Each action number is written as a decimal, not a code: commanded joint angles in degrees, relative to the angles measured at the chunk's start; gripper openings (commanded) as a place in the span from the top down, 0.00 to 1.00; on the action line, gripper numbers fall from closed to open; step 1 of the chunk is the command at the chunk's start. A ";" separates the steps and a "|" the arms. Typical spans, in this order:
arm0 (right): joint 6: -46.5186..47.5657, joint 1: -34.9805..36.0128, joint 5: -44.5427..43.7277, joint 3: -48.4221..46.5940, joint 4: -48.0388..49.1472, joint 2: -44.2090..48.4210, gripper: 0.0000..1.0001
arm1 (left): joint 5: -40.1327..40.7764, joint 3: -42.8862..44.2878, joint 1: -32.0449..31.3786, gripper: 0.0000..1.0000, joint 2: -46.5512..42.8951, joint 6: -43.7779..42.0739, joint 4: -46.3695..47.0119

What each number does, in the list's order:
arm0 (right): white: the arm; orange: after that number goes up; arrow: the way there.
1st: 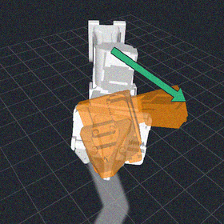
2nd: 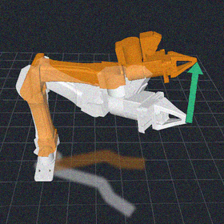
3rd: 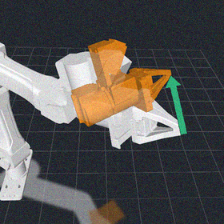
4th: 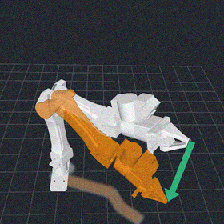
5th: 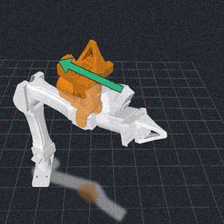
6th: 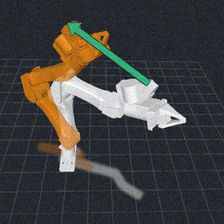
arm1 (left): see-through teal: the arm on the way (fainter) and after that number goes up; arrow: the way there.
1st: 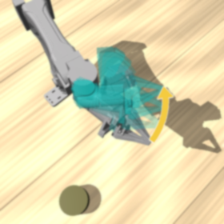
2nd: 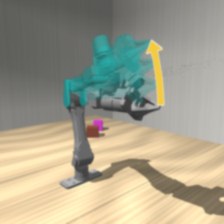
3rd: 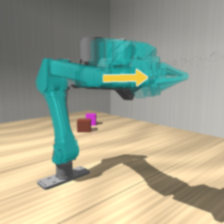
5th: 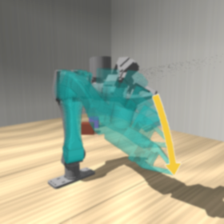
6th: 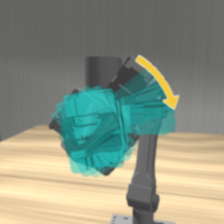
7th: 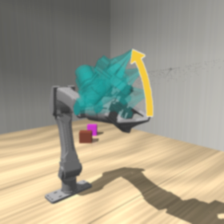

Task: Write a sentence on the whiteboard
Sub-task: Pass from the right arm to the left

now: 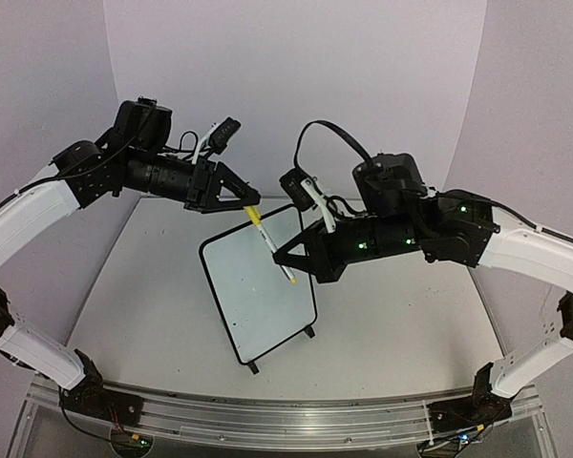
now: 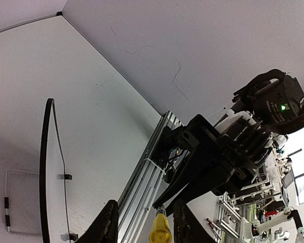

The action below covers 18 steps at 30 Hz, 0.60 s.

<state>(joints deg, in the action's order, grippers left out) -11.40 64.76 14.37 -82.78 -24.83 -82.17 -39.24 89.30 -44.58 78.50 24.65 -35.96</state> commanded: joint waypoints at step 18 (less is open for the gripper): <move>-1.94 0.37 -8.27 1.79 5.45 1.12 0.90 | -1.27 -0.70 -0.32 1.00 -1.08 -1.18 4.62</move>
<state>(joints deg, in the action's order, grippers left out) -11.19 64.87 9.90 -81.95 -23.43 -82.28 -40.63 89.26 -45.01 79.18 22.53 -36.98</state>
